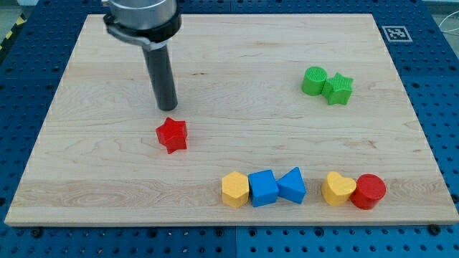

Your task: Move the red star to the yellow hexagon

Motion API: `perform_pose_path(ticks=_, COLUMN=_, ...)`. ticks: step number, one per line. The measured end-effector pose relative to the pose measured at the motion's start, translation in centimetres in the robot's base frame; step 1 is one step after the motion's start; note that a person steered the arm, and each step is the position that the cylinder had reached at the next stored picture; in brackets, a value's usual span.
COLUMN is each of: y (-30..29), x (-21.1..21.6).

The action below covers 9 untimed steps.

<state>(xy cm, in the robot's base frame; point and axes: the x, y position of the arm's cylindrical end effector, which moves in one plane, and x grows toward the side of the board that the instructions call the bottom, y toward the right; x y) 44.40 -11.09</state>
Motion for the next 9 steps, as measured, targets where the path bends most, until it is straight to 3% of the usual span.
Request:
perform_pose_path(ticks=3, y=0.0, x=10.5)
perform_pose_path(ticks=5, y=-4.7, x=9.5)
perform_pose_path(ticks=6, y=-5.8, x=6.2)
perform_pose_path(ticks=7, y=-2.9, x=3.0)
perform_pose_path(ticks=9, y=7.5, x=1.6)
